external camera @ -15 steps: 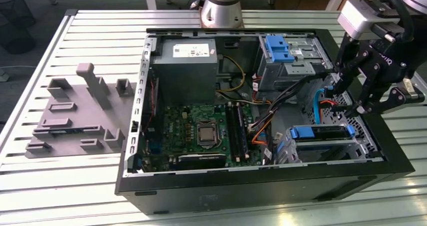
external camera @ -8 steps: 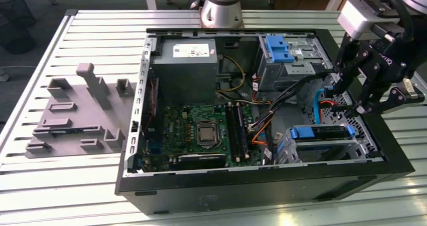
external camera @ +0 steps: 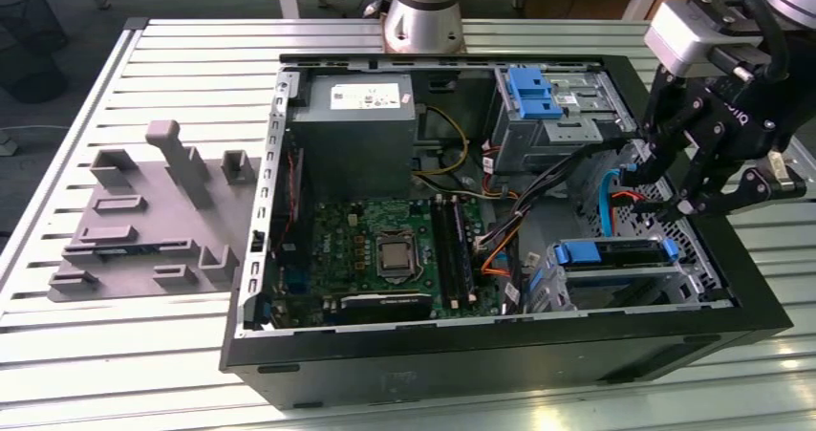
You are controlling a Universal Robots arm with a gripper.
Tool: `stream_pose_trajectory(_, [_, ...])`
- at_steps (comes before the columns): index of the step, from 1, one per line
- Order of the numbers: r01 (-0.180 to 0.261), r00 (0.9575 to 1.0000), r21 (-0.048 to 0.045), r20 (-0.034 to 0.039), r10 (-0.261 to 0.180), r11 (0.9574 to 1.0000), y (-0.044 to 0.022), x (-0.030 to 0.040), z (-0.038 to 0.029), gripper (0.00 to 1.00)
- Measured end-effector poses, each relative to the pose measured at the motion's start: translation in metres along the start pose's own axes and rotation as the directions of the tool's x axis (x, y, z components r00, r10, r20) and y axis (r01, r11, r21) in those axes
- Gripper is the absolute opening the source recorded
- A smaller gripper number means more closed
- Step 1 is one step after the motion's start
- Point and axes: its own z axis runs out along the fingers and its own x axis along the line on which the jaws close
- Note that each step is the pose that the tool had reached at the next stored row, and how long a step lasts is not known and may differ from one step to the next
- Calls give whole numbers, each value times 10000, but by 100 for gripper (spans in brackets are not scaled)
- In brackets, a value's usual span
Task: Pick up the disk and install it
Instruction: 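Insert the first disk wire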
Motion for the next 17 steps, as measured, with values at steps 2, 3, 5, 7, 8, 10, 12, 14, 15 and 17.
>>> stream_pose_trajectory(2, [0, 10000, 0, -2, 0, 10000, 0, 0, 16, 46])
stream_pose_trajectory(3, [0, 10000, 0, -2, 0, 10000, 0, 0, 23, 46])
stream_pose_trajectory(5, [0, 10000, 0, -3, 0, 10000, -1, -1, 35, 46])
stream_pose_trajectory(7, [0, 10000, 0, -5, 0, 10000, -1, -1, 38, 46])
stream_pose_trajectory(8, [0, 10000, -1, -4, 0, 10000, -1, 0, 39, 46])
stream_pose_trajectory(10, [0, 10000, 0, -2, 0, 10000, -1, 0, 41, 46])
stream_pose_trajectory(12, [0, 10000, 0, -2, 0, 10000, -1, -1, 41, 45])
stream_pose_trajectory(14, [0, 10000, 0, -3, 0, 10000, -1, -1, 42, 38])
stream_pose_trajectory(15, [0, 10000, 0, -3, 0, 10000, -1, -1, 42, 38])
stream_pose_trajectory(17, [0, 10000, 0, -3, 0, 10000, -1, 0, 42, 38])
